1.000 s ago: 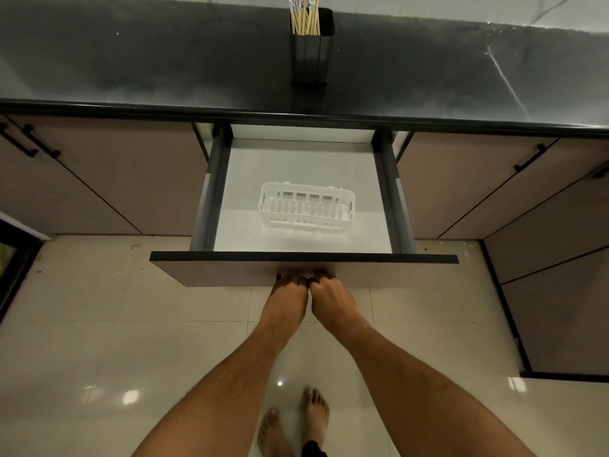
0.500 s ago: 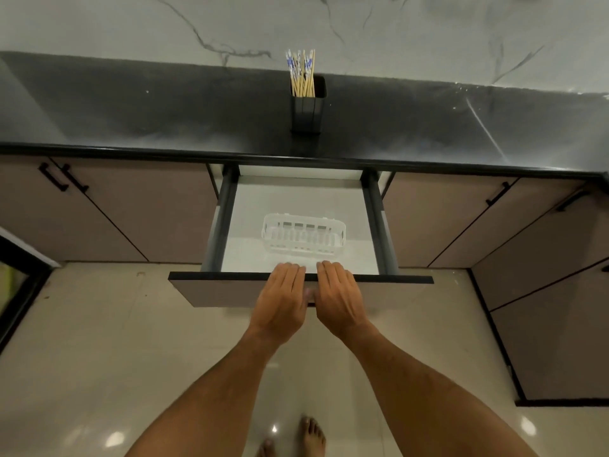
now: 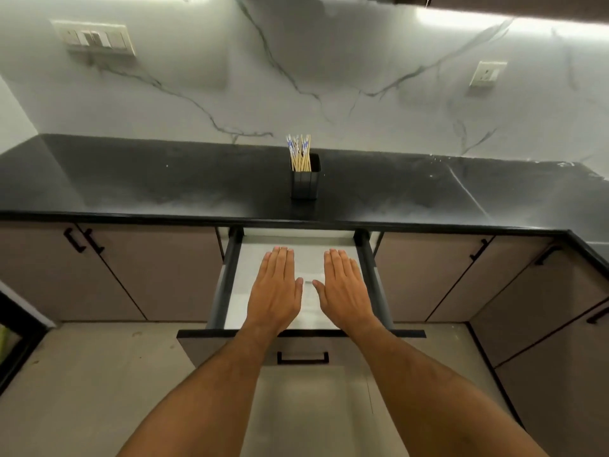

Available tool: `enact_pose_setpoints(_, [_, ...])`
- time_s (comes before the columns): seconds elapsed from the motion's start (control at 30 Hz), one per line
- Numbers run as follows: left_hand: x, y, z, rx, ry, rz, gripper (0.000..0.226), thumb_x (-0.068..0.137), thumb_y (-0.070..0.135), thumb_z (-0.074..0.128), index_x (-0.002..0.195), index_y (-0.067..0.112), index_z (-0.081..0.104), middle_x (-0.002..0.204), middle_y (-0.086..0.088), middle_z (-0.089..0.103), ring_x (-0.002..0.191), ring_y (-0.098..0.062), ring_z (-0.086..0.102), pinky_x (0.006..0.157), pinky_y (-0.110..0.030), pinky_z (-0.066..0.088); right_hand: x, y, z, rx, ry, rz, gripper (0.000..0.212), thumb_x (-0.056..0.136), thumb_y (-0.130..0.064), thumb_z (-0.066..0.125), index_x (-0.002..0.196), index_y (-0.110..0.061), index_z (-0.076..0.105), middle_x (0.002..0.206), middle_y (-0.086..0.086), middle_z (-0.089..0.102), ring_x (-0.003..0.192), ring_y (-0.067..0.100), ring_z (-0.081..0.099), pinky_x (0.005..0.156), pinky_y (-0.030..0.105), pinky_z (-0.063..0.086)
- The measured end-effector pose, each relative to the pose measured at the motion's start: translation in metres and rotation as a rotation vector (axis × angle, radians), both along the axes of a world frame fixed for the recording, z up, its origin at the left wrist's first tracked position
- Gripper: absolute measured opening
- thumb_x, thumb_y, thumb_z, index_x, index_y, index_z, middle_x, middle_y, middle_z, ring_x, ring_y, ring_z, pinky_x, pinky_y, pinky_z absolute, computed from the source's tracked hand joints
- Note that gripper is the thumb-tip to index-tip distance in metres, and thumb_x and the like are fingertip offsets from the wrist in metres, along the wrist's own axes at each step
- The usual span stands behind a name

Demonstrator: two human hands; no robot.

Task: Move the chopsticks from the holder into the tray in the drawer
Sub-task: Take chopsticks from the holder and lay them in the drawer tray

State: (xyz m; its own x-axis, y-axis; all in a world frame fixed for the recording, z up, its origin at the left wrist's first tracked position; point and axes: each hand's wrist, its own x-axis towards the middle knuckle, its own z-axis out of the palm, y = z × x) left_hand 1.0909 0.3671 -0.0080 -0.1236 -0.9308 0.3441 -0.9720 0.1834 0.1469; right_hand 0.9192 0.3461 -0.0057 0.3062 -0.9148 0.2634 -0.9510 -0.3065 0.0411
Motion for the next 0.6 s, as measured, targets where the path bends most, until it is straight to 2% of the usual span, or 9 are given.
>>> enact_pose_setpoints(0.1, [0.002,-0.025,0.025,-0.028,0.001,0.014,0.063,0.104,0.044,0.025,0.155,0.008,0.028,0.161,-0.013,0.031,0.151,-0.031,0.026,0.125,-0.043,0.016,0.002,-0.018,0.022,-0.032,-0.008,-0.020,0.072,0.101,-0.054,0.037,0.152,-0.004,0.034,0.156,0.018,0.040,0.145,0.037,0.037,0.119,0.051,0.032])
enact_pose_setpoints(0.27, [0.000,-0.076,0.059,-0.110,-0.016,0.006,0.061,0.103,0.040,0.038,0.154,0.007,0.031,0.159,-0.014,0.035,0.150,-0.031,0.028,0.124,-0.042,0.014,0.004,-0.067,0.053,-0.075,-0.045,-0.026,0.072,0.102,-0.054,0.037,0.155,-0.007,0.030,0.160,0.015,0.035,0.149,0.034,0.031,0.121,0.049,0.027])
enact_pose_setpoints(0.43, [0.001,-0.135,0.082,-0.144,-0.035,0.017,0.061,0.104,0.039,0.026,0.154,0.004,0.028,0.159,-0.017,0.034,0.151,-0.030,0.025,0.124,-0.046,0.020,0.002,-0.130,0.080,-0.135,-0.047,-0.018,0.067,0.104,-0.050,0.035,0.153,-0.004,0.030,0.156,0.018,0.038,0.146,0.034,0.034,0.118,0.050,0.033])
enact_pose_setpoints(0.6, [-0.003,-0.194,0.101,-0.165,-0.033,0.036,0.061,0.103,0.038,0.026,0.153,0.003,0.027,0.158,-0.017,0.033,0.150,-0.030,0.024,0.124,-0.046,0.020,-0.003,-0.195,0.100,-0.180,-0.076,-0.014,0.066,0.102,-0.047,0.039,0.150,-0.003,0.032,0.153,0.019,0.041,0.143,0.034,0.037,0.118,0.050,0.034])
